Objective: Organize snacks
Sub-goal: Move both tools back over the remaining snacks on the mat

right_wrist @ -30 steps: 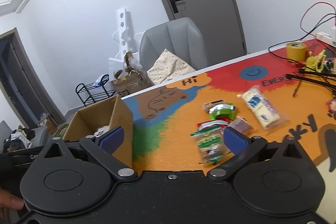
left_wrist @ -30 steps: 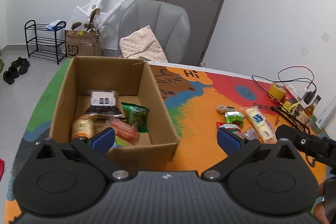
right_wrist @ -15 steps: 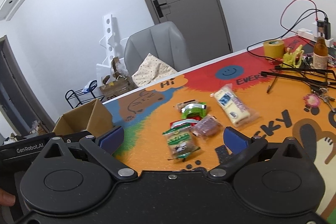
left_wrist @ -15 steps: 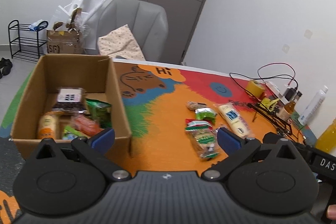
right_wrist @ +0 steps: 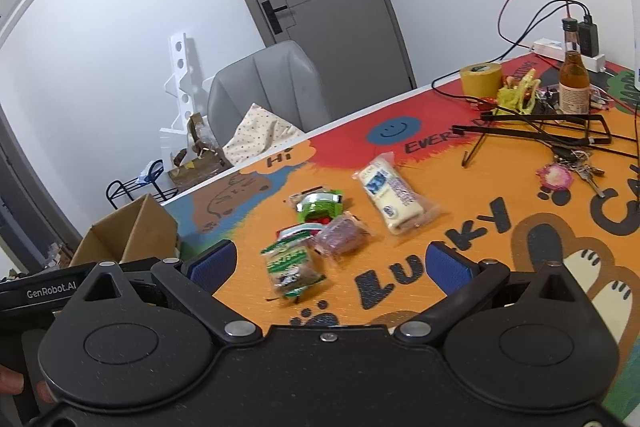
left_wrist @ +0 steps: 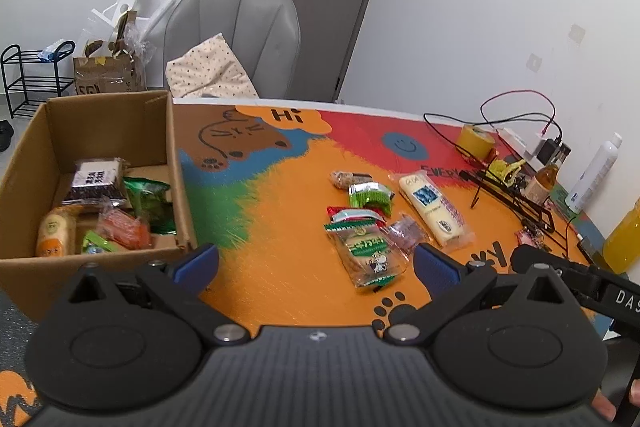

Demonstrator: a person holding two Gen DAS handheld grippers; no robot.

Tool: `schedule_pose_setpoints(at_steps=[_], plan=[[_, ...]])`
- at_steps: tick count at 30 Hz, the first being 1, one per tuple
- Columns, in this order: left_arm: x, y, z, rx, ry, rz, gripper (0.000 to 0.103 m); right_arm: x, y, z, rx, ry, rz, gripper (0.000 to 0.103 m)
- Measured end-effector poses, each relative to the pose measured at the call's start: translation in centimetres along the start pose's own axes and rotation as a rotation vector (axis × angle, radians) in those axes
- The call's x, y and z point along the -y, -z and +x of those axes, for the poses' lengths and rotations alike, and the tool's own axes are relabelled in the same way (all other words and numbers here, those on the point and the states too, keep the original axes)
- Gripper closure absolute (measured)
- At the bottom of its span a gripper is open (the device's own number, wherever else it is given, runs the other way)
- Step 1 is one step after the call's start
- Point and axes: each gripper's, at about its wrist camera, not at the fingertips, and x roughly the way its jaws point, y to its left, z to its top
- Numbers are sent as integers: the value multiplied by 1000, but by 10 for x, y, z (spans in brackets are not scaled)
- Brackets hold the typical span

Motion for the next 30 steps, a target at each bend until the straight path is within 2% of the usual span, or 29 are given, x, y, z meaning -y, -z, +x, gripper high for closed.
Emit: schedule_pose_setpoints(at_steps=[11, 19, 22, 26, 30], plan=[[21, 3, 21, -21, 6, 51, 1, 30, 3, 10, -9, 64, 43, 0], [31, 5, 48, -64, 17, 55, 3, 43, 4, 27, -34, 72, 47, 1], [34, 5, 59, -76, 20, 57, 6, 45, 4, 36, -49, 52, 48, 5], [37, 5, 76, -96, 16, 46, 15, 45, 1, 48, -69, 31, 52, 15], [39, 5, 93, -112, 27, 41, 23, 41, -1, 62, -82, 17, 38, 21]])
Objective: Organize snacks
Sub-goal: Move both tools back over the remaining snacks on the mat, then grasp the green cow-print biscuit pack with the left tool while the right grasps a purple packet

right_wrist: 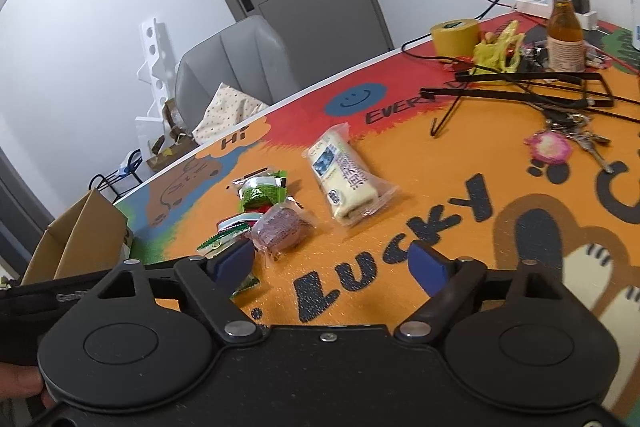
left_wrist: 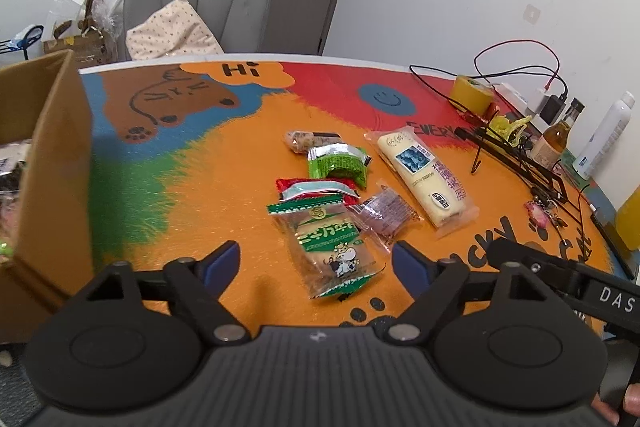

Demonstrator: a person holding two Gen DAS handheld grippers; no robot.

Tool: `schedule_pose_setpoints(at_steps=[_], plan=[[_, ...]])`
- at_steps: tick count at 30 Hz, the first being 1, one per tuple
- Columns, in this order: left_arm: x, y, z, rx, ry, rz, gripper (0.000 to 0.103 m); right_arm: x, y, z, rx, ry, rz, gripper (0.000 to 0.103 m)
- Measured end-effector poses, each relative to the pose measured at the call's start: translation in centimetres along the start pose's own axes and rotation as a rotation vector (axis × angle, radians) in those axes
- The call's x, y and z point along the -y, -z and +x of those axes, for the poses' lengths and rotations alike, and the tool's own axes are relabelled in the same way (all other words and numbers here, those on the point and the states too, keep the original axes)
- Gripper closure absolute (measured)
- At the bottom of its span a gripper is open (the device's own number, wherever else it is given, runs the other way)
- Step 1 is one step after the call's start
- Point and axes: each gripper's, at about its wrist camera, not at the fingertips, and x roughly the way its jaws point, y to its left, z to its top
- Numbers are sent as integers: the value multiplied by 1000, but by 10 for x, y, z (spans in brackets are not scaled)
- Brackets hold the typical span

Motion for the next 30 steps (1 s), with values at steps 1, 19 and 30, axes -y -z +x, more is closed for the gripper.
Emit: schedule_pose_setpoints(at_steps=[1, 19, 30], plan=[[0, 0, 4, -6, 2, -1, 26, -1, -1, 4, -5, -4, -4, 22], [-4, -3, 40, -41, 38, -15, 63, -19, -11, 38, -30, -95, -33, 30], [-22, -10, 30, -40, 21, -17, 101, -30, -10, 55, -50, -111, -39, 29]])
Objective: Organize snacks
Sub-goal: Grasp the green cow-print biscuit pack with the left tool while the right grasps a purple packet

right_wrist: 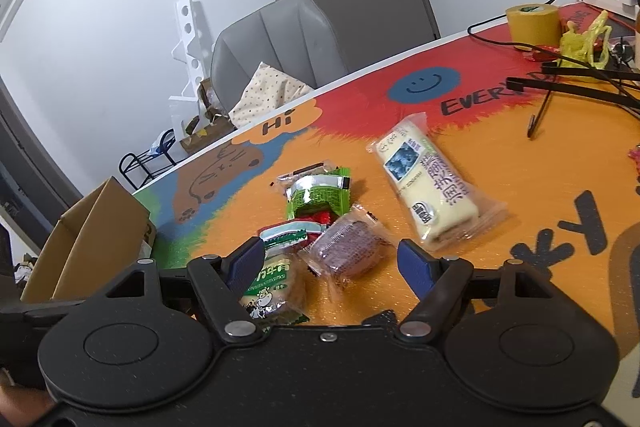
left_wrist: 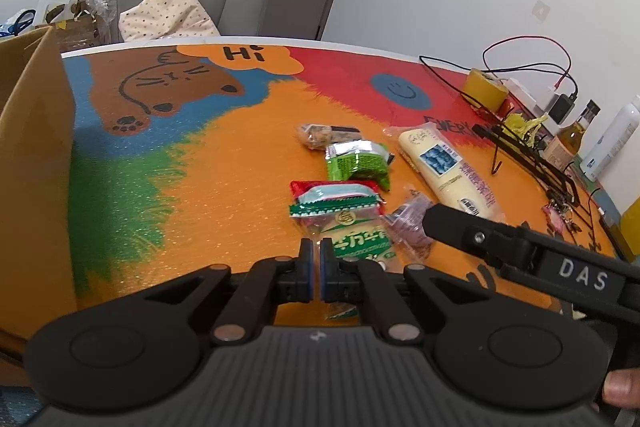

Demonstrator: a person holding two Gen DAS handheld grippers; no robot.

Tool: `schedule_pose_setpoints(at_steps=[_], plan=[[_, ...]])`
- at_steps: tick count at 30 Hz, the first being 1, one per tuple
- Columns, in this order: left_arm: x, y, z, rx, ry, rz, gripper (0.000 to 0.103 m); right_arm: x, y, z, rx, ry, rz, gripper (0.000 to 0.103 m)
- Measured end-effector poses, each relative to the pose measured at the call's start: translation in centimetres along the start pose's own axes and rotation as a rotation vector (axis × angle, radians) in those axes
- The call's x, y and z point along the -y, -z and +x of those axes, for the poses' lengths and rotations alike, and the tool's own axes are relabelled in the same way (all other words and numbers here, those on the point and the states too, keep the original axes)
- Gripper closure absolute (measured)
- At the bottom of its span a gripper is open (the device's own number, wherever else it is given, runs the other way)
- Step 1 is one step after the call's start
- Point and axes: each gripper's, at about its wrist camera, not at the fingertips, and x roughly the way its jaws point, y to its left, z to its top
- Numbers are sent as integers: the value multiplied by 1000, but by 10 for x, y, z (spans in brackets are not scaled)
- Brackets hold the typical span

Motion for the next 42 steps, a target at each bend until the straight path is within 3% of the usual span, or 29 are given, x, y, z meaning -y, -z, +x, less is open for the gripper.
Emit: schedule_pose_setpoints(at_steps=[13, 16, 18, 20, 23, 25, 32, 38, 42], plan=[[-7, -10, -7, 4, 6, -27, 96, 3, -3, 29, -23, 46, 10, 30], [-6, -10, -4, -5, 11, -37, 88, 2, -2, 29, -26, 86, -19, 45], [-3, -10, -3, -6, 10, -41, 76, 7, -2, 25, -34, 84, -9, 58], [0, -10, -2, 3, 9, -42, 54, 14, -2, 22, -48, 70, 14, 72], [8, -10, -1, 24, 15, -32, 39, 20, 1, 14, -49, 63, 26, 72], [15, -9, 1, 23, 22, -25, 37, 21, 3, 8, -52, 65, 24, 73], [31, -2, 16, 8, 19, -16, 36, 32, 8, -10, -63, 85, 31, 73], [39, 5, 26, 3, -58, 36, 35, 30, 12, -19, -77, 117, 3, 73], [42, 7, 26, 0, -72, 65, 35, 22, 11, -15, -65, 134, -28, 64]])
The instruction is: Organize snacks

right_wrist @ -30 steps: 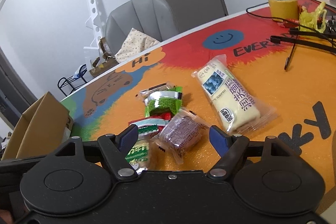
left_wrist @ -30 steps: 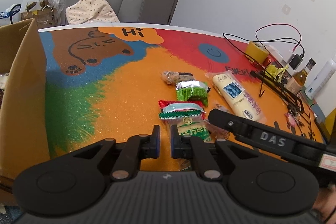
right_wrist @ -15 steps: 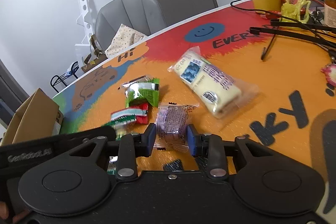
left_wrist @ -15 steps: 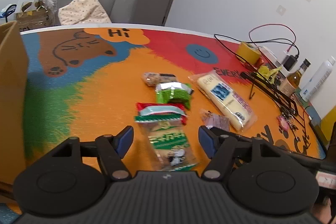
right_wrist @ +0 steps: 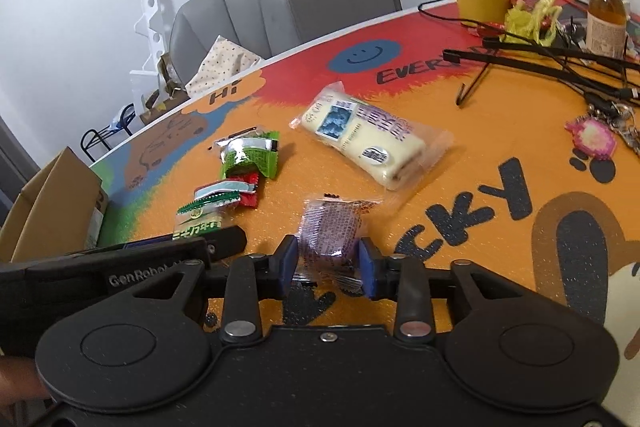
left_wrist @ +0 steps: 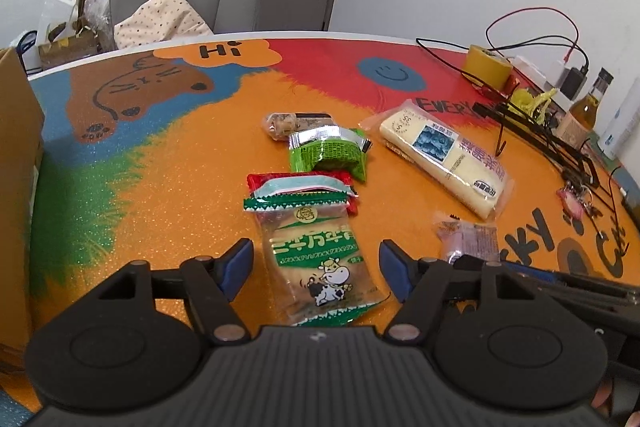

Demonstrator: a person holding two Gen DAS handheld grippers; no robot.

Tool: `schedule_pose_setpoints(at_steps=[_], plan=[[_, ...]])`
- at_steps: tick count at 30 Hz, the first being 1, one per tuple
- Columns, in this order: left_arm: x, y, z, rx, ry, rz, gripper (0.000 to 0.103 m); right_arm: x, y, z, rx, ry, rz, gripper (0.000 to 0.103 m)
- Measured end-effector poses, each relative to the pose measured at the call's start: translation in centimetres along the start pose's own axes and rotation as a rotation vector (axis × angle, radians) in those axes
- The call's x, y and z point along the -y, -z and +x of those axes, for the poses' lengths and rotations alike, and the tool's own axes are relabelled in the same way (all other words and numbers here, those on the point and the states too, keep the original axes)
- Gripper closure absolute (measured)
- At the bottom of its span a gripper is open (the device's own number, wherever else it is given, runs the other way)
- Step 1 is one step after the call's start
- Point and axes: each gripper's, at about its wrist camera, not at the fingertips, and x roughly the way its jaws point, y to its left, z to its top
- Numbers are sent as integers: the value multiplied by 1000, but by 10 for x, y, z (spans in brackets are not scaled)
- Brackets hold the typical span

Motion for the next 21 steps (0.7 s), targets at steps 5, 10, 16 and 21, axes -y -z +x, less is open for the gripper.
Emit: schedule_pose_setpoints(at_steps=[5, 10, 16, 21], plan=[[-5, 2, -3, -5, -25, 38, 46, -9, 0, 8, 5, 30, -33, 59], [-14, 4, -8, -9, -29, 35, 56, -20, 4, 11, 17, 77, -91, 57], [-19, 6, -23, 20, -12, 30, 57, -19, 4, 0, 19, 51, -51, 69], [-22, 4, -39, 46, 0, 32, 57, -28, 5, -11, 35, 28, -51, 70]])
